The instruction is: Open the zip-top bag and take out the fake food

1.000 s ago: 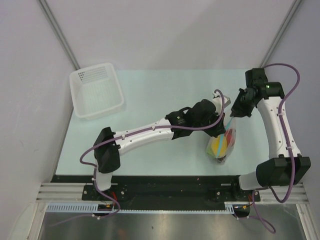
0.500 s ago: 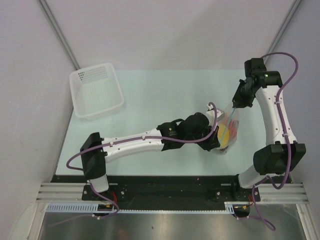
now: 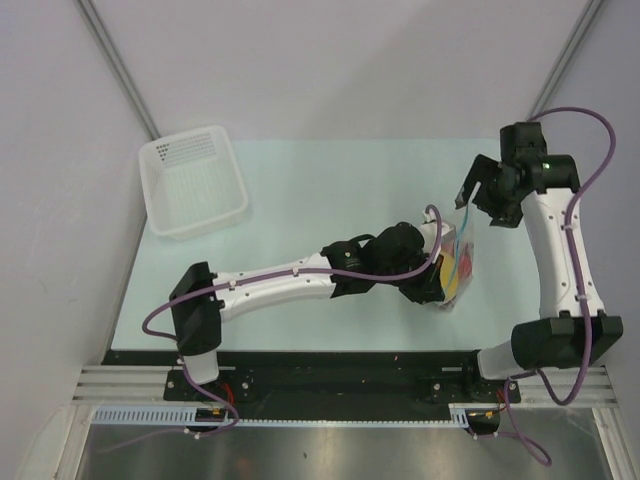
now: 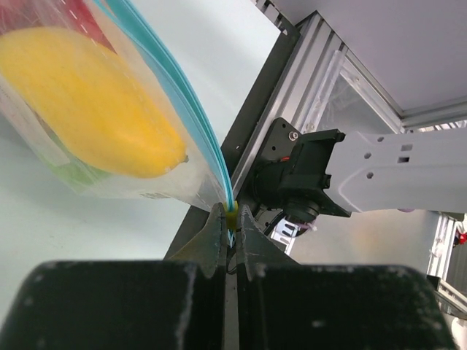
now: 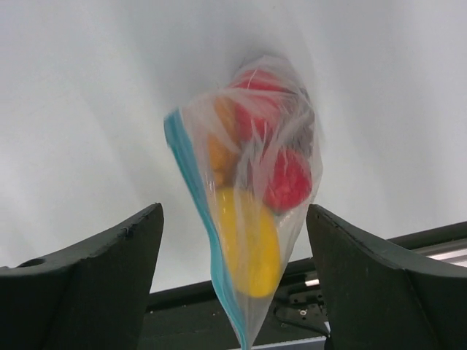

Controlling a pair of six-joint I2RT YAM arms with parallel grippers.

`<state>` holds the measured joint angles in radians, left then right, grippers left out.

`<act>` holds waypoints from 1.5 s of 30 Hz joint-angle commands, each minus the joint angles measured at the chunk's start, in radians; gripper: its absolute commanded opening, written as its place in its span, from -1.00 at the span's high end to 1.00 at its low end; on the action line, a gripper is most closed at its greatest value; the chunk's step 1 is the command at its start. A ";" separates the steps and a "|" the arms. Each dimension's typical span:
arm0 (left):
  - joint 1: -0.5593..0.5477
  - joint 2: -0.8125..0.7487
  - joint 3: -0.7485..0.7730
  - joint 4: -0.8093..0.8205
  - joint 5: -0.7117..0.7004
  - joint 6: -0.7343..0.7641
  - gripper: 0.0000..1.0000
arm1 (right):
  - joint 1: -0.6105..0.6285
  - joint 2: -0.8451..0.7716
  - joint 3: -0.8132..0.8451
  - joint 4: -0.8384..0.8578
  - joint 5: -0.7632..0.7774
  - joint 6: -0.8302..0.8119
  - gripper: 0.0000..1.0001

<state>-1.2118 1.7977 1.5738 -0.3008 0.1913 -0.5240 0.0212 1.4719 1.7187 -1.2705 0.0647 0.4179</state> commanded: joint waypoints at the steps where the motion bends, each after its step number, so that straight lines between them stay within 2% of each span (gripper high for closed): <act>1: 0.017 0.000 0.052 0.014 0.048 -0.021 1.00 | -0.039 -0.131 -0.033 -0.024 -0.055 0.021 -0.58; 3: 0.017 0.002 0.049 0.015 0.048 -0.022 1.00 | -0.040 -0.166 -0.053 -0.033 -0.101 0.022 -0.44; 4: 0.017 -0.001 0.051 0.014 0.048 -0.021 1.00 | -0.040 -0.182 -0.092 -0.027 -0.123 0.022 -0.23; 6: 0.020 -0.003 0.048 0.014 0.045 -0.022 1.00 | -0.040 -0.222 -0.146 -0.015 -0.132 0.022 -0.02; 11: 0.020 -0.003 0.042 0.026 0.048 -0.027 1.00 | -0.024 -0.258 -0.221 0.031 -0.138 0.012 0.10; 21: 0.018 -0.012 0.020 0.037 0.046 -0.033 1.00 | 0.054 -0.265 -0.252 0.069 -0.111 0.030 0.09; 29: 0.020 -0.014 0.018 0.040 0.046 -0.033 0.99 | 0.065 -0.268 -0.258 0.053 -0.078 0.021 0.10; 33: 0.018 -0.011 0.022 0.040 0.046 -0.033 1.00 | 0.065 -0.271 -0.280 0.054 -0.066 0.018 0.24; 38: 0.020 -0.011 0.020 0.038 0.045 -0.033 1.00 | 0.065 -0.277 -0.306 0.063 -0.043 0.012 0.28; 41: 0.020 -0.014 0.022 0.038 0.042 -0.033 1.00 | 0.065 -0.280 -0.330 0.075 -0.031 0.010 0.39; 44: 0.021 -0.021 0.017 0.045 0.045 -0.031 1.00 | 0.065 -0.286 -0.347 0.095 -0.003 0.001 0.54; 45: 0.020 -0.026 0.014 0.048 0.045 -0.031 1.00 | 0.065 -0.286 -0.349 0.091 0.004 -0.004 0.72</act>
<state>-1.1954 1.8004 1.5795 -0.3000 0.2173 -0.5430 0.0818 1.2160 1.3823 -1.2144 0.0139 0.4320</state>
